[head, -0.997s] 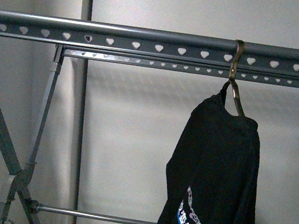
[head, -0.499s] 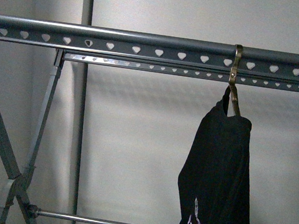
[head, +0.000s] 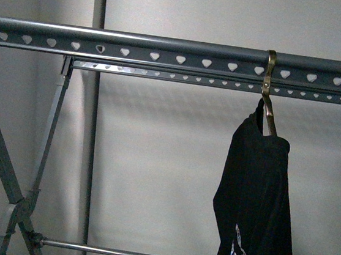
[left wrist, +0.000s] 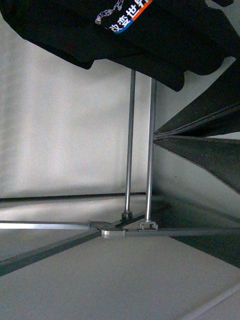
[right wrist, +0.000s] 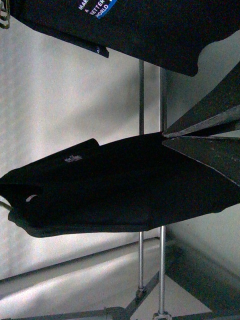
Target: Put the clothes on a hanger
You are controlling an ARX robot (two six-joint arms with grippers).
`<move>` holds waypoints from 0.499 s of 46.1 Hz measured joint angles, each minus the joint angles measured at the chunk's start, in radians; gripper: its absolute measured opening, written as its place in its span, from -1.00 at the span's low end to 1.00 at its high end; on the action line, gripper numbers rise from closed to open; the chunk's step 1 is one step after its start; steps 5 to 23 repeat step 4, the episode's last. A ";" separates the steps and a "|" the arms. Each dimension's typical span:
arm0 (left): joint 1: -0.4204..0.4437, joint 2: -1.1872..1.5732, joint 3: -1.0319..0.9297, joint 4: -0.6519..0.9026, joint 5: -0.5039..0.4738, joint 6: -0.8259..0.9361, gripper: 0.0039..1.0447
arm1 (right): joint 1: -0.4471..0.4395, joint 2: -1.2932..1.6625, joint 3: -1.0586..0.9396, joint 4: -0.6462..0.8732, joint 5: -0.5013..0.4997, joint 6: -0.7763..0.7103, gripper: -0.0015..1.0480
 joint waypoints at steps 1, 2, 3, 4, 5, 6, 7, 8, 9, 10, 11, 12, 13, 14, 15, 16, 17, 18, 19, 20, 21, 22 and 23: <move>0.000 0.000 0.000 0.000 0.000 0.000 -0.94 | 0.000 0.000 0.000 0.000 0.000 0.000 -0.95; 0.000 0.000 0.000 0.000 0.000 0.000 -0.94 | 0.000 0.000 0.000 0.000 0.000 0.000 -0.95; 0.000 0.000 0.000 0.000 0.000 0.000 -0.94 | 0.000 0.000 0.000 0.000 0.000 -0.002 -0.95; 0.000 0.000 0.000 0.000 0.000 0.000 -0.94 | 0.000 0.000 0.000 0.000 0.000 -0.001 -0.86; 0.000 0.000 0.000 0.000 0.000 0.000 -0.94 | 0.000 0.000 0.000 0.000 0.000 -0.001 -0.86; 0.000 0.000 0.000 0.000 0.000 0.000 -0.94 | 0.000 0.000 0.000 0.000 0.000 -0.001 -0.86; 0.000 0.000 0.000 0.000 0.000 0.000 -0.94 | 0.000 0.000 0.000 0.000 0.000 -0.001 -0.86; 0.000 0.000 0.000 0.000 0.000 0.000 -0.94 | 0.000 0.000 0.000 0.000 0.000 -0.001 -0.86; 0.000 0.000 0.000 0.000 0.000 0.000 -0.94 | 0.000 0.000 0.000 0.000 0.000 -0.001 -0.86; 0.000 0.000 0.000 0.000 0.000 0.000 -0.94 | 0.000 0.000 0.000 0.000 0.000 -0.001 -0.86; 0.000 0.000 0.000 0.000 0.000 0.000 -0.94 | 0.000 0.000 0.000 0.000 0.000 -0.001 -0.86; 0.000 0.000 0.000 0.000 0.000 0.000 -0.94 | 0.000 0.000 0.000 0.000 0.000 -0.001 -0.86; 0.000 0.000 0.000 0.000 0.000 0.000 -0.94 | 0.000 0.000 0.000 0.000 0.000 -0.001 -0.86; 0.000 0.000 0.000 0.000 0.000 0.000 -0.94 | 0.000 0.000 0.000 0.000 0.000 -0.001 -0.86; 0.000 0.000 0.000 0.000 0.000 0.000 -0.94 | 0.000 0.000 0.000 0.000 0.000 -0.001 -0.86; 0.000 0.000 0.000 0.000 0.000 0.000 -0.94 | 0.000 0.000 0.000 0.000 0.000 -0.001 -0.86; 0.000 0.000 0.000 0.000 0.000 0.000 -0.94 | 0.000 0.000 0.000 0.000 0.000 -0.001 -0.86; 0.000 0.000 0.000 0.000 0.000 0.000 -0.94 | 0.000 0.000 0.000 0.000 0.000 -0.001 -0.86; 0.000 0.000 0.000 0.000 0.000 0.000 -0.94 | 0.000 0.000 0.000 0.000 0.000 -0.001 -0.86; 0.000 0.000 0.000 0.000 0.000 0.000 -0.94 | 0.000 0.000 0.000 0.000 0.000 -0.001 -0.86; 0.000 0.000 0.000 0.000 0.000 0.000 -0.94 | 0.000 0.000 0.000 0.000 0.000 -0.001 -0.86; 0.000 0.000 0.000 0.000 0.000 0.000 -0.94 | 0.000 0.000 0.000 0.000 0.000 -0.001 -0.86; 0.000 0.000 0.000 0.000 0.000 0.000 -0.94 | 0.000 0.000 0.000 0.000 0.000 -0.001 -0.86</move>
